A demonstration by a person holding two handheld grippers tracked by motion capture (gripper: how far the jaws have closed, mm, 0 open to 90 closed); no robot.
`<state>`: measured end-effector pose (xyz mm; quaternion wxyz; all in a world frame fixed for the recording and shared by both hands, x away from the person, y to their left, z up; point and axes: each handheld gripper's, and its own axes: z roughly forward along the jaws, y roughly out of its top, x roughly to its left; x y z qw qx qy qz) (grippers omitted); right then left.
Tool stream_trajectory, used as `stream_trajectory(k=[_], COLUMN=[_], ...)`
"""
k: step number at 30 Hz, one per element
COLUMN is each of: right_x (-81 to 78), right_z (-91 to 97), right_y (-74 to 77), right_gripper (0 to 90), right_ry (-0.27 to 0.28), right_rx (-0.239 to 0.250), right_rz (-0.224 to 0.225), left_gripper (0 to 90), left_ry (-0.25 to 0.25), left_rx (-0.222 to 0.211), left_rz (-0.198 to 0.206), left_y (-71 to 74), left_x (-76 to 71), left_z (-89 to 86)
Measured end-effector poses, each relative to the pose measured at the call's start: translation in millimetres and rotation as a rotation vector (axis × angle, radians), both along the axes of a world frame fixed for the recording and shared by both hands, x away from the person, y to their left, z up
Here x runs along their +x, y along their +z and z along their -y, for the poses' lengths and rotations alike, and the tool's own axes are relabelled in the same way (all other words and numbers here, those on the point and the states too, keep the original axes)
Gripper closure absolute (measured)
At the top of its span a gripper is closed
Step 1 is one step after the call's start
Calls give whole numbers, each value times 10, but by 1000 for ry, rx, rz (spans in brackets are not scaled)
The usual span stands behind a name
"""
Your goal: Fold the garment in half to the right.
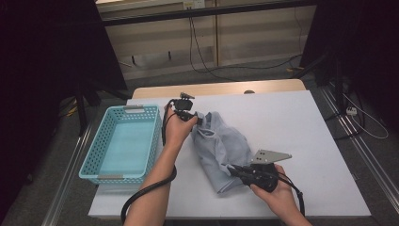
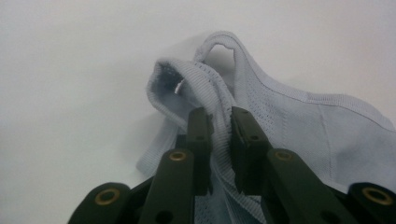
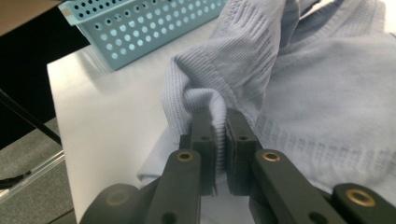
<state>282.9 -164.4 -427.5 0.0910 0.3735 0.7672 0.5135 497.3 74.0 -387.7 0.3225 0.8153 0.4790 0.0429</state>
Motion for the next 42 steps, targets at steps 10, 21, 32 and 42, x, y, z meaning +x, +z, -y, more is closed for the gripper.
stream_trajectory(k=[10,21,32,42], right_x=[-25,-49,-39,-94], right_z=[24,69,151,203], right_y=[-25,-74,-109,-116], right_gripper=[850,849,845,840], right_ry=[-14,-42,-80,-102], right_rx=[13,5,22,17], right_rz=[-1,-15,-38,-64], left_gripper=[760,753,680,421], left_ry=[-4,-28,-33,-4], left_rx=[6,8,2,9], left_rz=[27,33,63,112], left_y=[61,82,93,150], left_x=[-21,3,23,-120], left_z=[29,111,117,-75])
